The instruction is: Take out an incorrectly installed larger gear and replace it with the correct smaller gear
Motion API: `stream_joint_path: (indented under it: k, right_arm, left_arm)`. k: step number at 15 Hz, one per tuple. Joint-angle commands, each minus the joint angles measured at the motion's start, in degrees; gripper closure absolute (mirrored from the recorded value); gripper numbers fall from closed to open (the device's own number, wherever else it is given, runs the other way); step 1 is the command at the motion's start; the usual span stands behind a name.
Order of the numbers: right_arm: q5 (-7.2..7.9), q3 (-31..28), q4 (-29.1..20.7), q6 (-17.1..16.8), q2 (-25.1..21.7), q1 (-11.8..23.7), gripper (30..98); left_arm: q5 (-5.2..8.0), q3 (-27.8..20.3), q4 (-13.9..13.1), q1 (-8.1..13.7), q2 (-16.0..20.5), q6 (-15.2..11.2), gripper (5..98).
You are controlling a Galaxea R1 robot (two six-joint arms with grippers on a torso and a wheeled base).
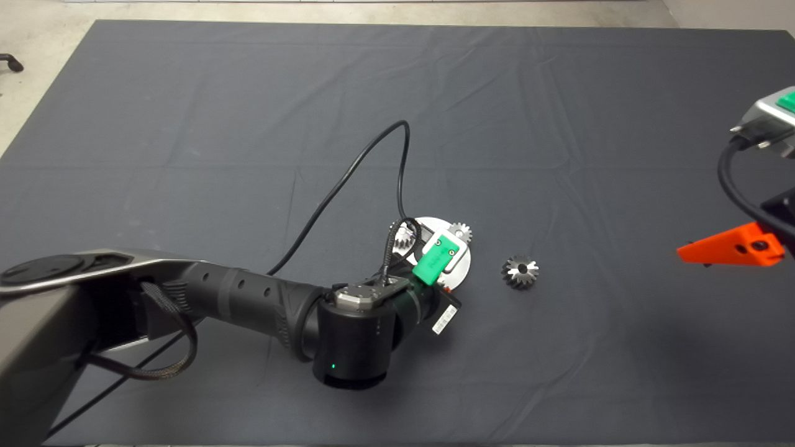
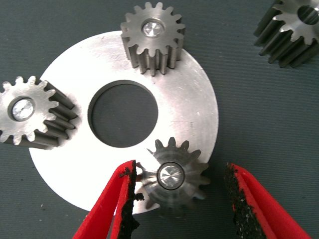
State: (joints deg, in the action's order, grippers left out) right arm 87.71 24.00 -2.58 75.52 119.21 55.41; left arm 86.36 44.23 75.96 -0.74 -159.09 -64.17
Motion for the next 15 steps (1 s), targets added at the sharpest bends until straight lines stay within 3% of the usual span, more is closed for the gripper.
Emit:
stream_joint_path:
  k: [1,5,6,7,8,10,11,12,14,15]
  right_arm:
    - [2.9,-0.28,-1.63,0.42,0.28,1.02,31.7]
    - [2.9,-0.28,-1.63,0.44,0.28,1.02,31.7]
    - [2.9,-0.28,-1.63,0.42,0.19,1.02,31.7]
    - [2.9,-0.28,-1.63,0.42,0.19,1.02,31.7]
    - [2.9,-0.28,-1.63,0.5,0.19,1.02,31.7]
    - [2.99,-0.19,-1.63,0.42,0.11,1.02,31.7]
    - [2.91,-0.34,-1.55,0.42,-0.28,1.02,31.7]
    - [2.9,-0.28,-1.55,0.42,-0.85,1.11,31.7]
    - [2.75,-0.63,-1.55,0.5,-2.09,1.11,31.7]
    - [2.73,-0.72,-1.55,1.1,-2.61,0.94,31.7]
  left_arm:
    - [-0.31,-1.26,0.24,0.57,-0.22,-0.08,59.1]
    - [0.37,-3.85,-0.35,1.71,-0.31,-0.4,50.5]
    - [0.76,-5.55,-0.96,3.84,-0.59,-0.91,49.8]
    - [1.87,-6.62,-4.2,6.95,-1.1,-3.46,49.8]
    - [2.85,-6.71,-10.53,11.5,-0.62,-7.97,49.7]
    - [2.58,-7.95,-22.28,20.1,3.22,-12.13,45.7]
    - [2.5,-8.74,-28.3,24.77,5.75,-12.8,45.7]
    - [2.42,-8.74,-33.79,27.61,7.84,-12.73,45.7]
    - [2.02,-9.35,-47.81,33.27,13.84,-12.36,40.3]
    - [1.37,-9.35,-55.18,35.0,17.38,-12.38,40.1]
